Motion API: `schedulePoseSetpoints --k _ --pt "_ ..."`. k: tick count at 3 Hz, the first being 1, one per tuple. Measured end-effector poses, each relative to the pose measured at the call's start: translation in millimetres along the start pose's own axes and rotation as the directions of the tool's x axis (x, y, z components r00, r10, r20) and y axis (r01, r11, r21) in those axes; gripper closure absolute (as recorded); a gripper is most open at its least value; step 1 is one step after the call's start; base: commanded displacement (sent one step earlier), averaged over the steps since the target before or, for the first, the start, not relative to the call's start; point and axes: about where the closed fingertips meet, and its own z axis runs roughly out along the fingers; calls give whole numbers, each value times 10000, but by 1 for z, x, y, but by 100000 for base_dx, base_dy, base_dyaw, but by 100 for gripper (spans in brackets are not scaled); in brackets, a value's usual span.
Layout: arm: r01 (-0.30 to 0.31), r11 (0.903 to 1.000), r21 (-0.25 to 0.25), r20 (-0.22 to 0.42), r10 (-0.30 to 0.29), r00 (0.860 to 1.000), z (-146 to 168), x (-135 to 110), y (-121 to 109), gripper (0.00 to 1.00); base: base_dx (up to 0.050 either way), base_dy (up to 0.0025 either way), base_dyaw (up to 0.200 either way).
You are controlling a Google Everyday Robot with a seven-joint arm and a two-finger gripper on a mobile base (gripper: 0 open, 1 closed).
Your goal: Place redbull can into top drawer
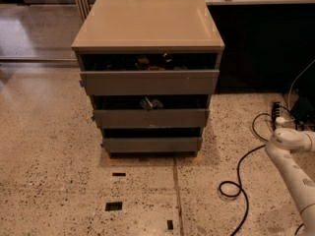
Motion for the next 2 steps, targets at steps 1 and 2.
schedulePoseSetpoints --k 1,2 --pt "90 9994 -339 -89 -93 9999 1 1 -3 0 0 0 0" --pt "-462 9856 -1626 -451 393 9982 10 -12 -28 0 0 0 0"
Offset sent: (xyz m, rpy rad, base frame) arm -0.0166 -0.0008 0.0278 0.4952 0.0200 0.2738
